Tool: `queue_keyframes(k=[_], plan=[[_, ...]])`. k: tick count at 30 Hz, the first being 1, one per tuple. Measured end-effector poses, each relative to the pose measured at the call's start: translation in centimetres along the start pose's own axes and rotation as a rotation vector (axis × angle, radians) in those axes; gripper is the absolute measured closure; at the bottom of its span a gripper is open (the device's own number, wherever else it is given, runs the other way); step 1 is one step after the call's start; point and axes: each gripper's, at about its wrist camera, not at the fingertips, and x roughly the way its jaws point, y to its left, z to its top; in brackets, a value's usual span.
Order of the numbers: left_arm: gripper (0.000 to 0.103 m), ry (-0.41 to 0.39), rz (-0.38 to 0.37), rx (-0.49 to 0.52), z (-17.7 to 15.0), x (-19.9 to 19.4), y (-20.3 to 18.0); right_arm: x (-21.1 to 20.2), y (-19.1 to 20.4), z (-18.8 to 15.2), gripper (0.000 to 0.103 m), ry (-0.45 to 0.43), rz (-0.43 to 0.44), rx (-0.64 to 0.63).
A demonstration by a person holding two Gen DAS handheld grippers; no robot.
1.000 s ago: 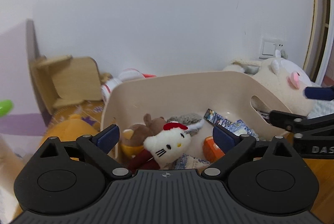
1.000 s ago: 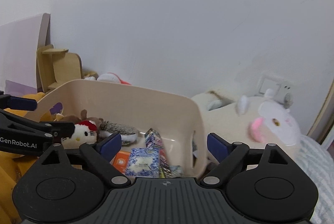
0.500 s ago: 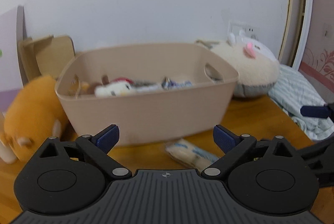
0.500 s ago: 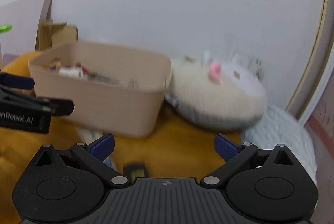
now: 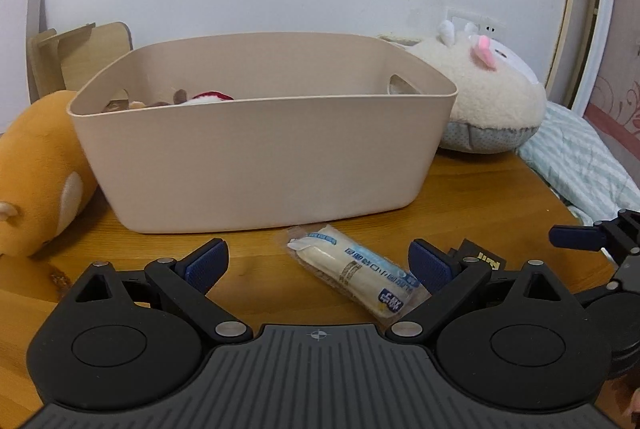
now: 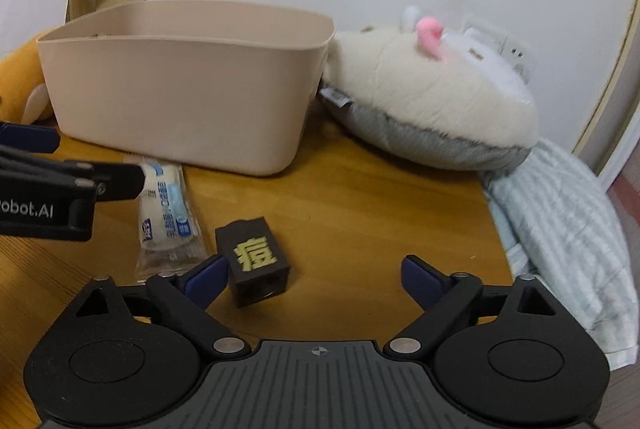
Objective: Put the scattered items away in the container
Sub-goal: 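Withdraw both tools toward the bread roll and black box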
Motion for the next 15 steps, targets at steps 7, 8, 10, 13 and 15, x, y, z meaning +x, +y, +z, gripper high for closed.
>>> queue_keyframes(k=[7,8,10,13,15], plan=[[0.005,0.026,0.053,0.044,0.3,2.4,-1.6,1.4,-0.9,0.2,0.01,0.004,0.002,0.034],[0.005,0.036,0.06,0.05,0.2,2.8,-1.8,1.5,-1.2,0.2,0.01,0.004,0.003,0.039],[0.005,0.056,0.068,0.053,0.0,3.6,-1.9,1.8,-1.6,0.2,0.01,0.004,0.002,0.042],[0.004,0.072,0.07,0.047,-0.4,4.4,-1.7,2.3,-1.9,0.3,0.01,0.01,0.001,0.032],[0.004,0.081,0.071,0.049,-0.7,4.7,-1.5,2.6,-1.9,0.1,0.011,0.013,0.004,0.018]])
